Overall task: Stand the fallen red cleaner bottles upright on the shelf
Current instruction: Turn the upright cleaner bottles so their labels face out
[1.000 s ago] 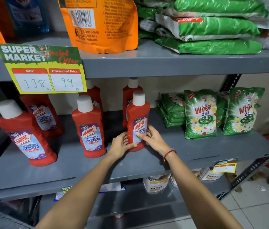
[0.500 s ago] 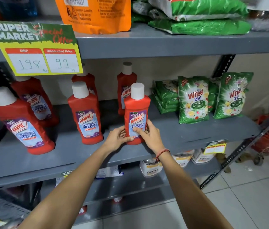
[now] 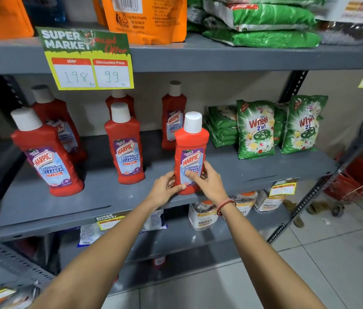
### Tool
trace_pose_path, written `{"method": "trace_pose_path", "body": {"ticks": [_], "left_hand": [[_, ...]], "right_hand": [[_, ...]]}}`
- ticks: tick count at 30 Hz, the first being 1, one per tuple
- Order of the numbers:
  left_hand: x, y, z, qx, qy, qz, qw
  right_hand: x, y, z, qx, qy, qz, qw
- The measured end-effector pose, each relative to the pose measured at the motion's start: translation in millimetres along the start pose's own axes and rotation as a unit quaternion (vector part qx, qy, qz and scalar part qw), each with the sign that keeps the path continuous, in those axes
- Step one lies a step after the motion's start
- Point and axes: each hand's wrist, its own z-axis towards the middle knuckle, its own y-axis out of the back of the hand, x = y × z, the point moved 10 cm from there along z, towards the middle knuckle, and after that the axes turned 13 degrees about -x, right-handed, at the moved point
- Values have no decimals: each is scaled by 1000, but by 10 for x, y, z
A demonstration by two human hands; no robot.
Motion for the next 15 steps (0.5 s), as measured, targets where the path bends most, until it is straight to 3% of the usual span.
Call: {"method": "trace_pose_path", "body": {"ticks": [2,7,11,13,15], "left_hand": [[41,124,-74,-62,5,3,998],[37,897,-440,-260,-26,-15,965],[-116,1744,-656,-434,-64,26,898],[-199,1977,-604,-445,-69,52,891],[-245,2047,-450,-400,-51,78,912]], "right_hand": [[-18,45,-47,-26,-13,13,999],[115,191,-530,-198,4,98,975],[143,-552,-796,-87,-13,117,989],[297,-927,-780,-25,-2,101,995],[435,-1175,-618,-2,12,58,998]]}}
